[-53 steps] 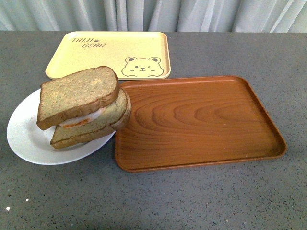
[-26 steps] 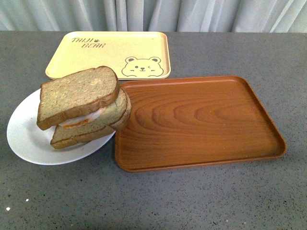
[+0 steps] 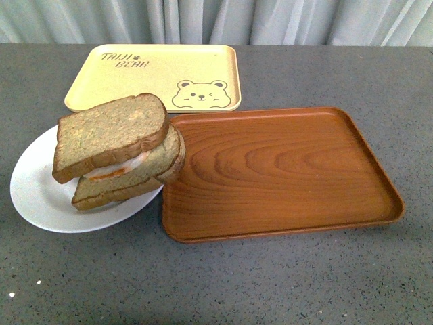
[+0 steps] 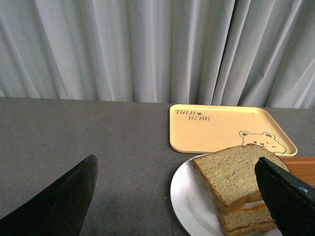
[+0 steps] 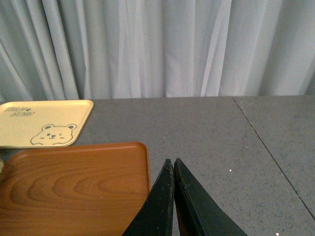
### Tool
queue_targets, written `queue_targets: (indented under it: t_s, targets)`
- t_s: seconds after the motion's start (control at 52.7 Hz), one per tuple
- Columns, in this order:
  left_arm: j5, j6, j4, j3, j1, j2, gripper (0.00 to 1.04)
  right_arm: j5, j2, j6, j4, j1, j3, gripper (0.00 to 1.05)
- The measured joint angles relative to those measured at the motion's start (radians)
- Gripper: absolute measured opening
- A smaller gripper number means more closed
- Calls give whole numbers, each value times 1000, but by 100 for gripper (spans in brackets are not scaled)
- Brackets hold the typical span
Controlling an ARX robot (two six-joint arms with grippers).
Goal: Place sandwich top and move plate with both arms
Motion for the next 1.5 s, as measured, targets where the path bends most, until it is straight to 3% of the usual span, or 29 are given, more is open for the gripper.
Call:
queue_targets:
  t_s: [0.323,0.493,0.55,0.607,0.702,0.778,0.835,1.12,1.499]
  targets:
    - [0,0,0,0,0,0,96,0,0,-2,0,0,0,4]
    - [16,-5,-5,2,2,4,96,0,0,-2,0,0,0,36]
    - [212,-138,-147,58,55,83,96,2,0,-2,0,0,0,44]
    - [364,-302,-179,103,72,232,96,-1,0,-2,0,0,0,57]
    - [443,-515,37,152,83,524,96,0,0,-2,0,0,0,79]
    - [465,-583,259,206,132,768,96,0,-1,-1,0,0,0,96]
    - [472,-618,430,254,167,977,96,0,-1,-2,0,0,0,95]
    - [439,-707,848,328,220,1598,96,0,-1,-2,0,0,0,96]
    - [398,-827,1075,377,230,1989,96,0,-1,-2,0,0,0,96]
